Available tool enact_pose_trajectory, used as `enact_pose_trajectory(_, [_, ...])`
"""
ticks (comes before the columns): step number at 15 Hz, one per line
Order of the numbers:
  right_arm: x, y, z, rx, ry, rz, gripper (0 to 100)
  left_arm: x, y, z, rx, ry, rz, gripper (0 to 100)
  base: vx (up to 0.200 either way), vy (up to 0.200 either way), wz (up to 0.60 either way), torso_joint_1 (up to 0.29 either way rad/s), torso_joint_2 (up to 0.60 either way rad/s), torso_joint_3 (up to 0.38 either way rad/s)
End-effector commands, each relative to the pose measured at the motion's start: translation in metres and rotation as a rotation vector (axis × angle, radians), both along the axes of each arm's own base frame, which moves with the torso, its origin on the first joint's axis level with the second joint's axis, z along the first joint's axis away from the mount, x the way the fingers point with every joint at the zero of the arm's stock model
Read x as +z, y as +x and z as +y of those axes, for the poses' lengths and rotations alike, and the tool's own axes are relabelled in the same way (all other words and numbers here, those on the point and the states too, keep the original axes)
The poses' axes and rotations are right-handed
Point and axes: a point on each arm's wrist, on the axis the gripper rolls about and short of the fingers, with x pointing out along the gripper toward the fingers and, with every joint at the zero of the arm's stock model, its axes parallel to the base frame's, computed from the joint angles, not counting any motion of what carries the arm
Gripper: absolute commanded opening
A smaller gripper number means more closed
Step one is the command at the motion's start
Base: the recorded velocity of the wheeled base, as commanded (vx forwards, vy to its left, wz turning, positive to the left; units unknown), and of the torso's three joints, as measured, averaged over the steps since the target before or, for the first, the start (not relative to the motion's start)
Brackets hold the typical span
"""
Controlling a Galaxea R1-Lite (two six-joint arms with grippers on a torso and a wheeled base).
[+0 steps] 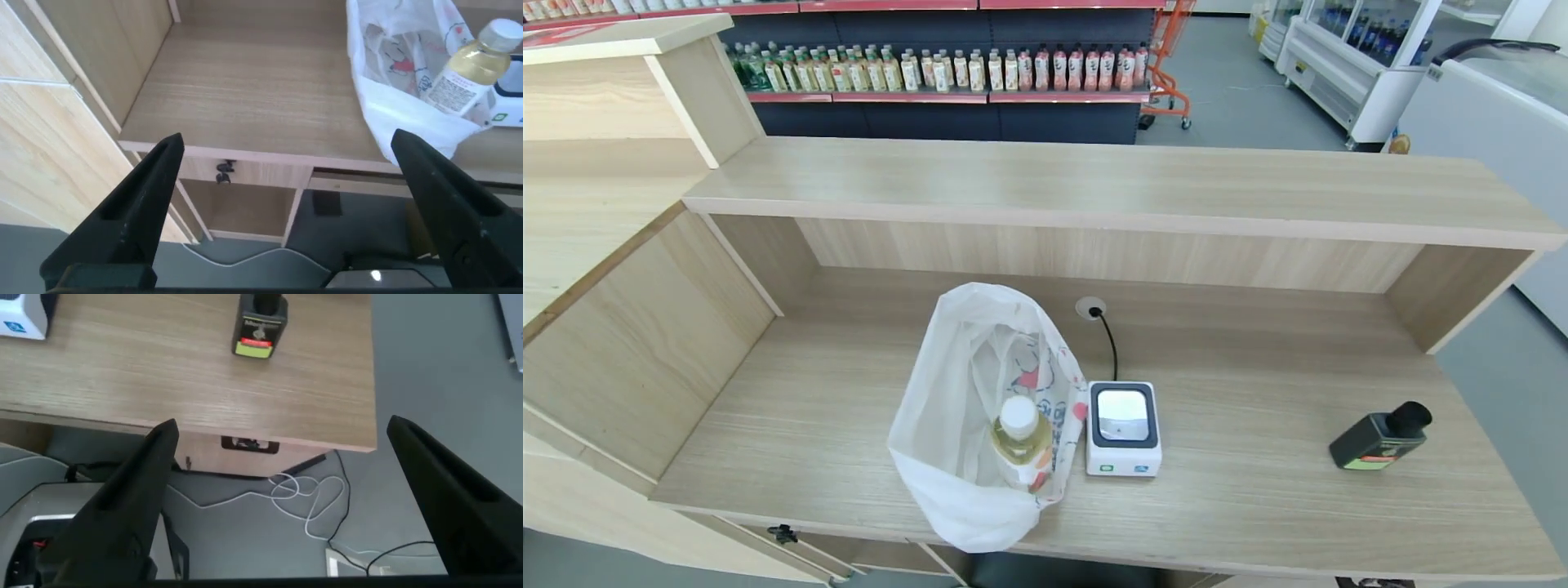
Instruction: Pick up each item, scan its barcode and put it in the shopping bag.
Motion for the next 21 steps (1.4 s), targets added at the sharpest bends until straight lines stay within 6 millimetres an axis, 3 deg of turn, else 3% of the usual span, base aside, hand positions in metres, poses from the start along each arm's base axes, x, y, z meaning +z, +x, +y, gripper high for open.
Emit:
enact_pose_trajectory(1, [-0.001,0.000,0.000,0.000,-0.001,0.006,100,0.000,0.000,0.000,0.000,0.003,0.000,100,-0.200,-0.200,0.00,-0.002,0.00,0.002])
enact_pose_trajectory(7, [-0.007,0.009,0.001,-0.047,0.079,0.066,100,0.000,0.000,0.000,-0.002,0.003,0.000,100,-0.200,-0.200,0.00,0.002,0.00,0.003])
enact_pose_trajectory(9, [-0.003,0.022,0.003,-0.086,0.159,0.128,100,0.000,0.000,0.000,-0.002,0.002,0.000,100,-0.200,-0.200,0.00,0.005,0.00,0.000])
enact_pose_trajectory(13, [0.010,0.050,0.008,-0.105,0.209,0.183,100,0.000,0.000,0.000,-0.002,0.005,0.000,100,0.000,0.000,0.00,0.000,0.00,0.000])
enact_pose_trajectory(14, [0.015,0.066,0.011,-0.103,0.213,0.163,100,0.000,0.000,0.000,-0.002,0.006,0.001,100,0.000,0.000,0.00,0.000,0.00,0.000])
enact_pose_trajectory(18, [0.022,0.095,0.015,-0.088,0.219,0.171,100,0.000,0.000,0.000,-0.002,0.005,0.001,100,0.000,-0.200,0.00,0.008,0.00,0.004])
enact_pose_trajectory(21, [0.025,0.111,0.012,-0.129,0.216,0.206,100,0.000,0.000,0.000,-0.002,0.005,0.000,100,0.200,-0.200,0.00,0.002,0.00,0.002])
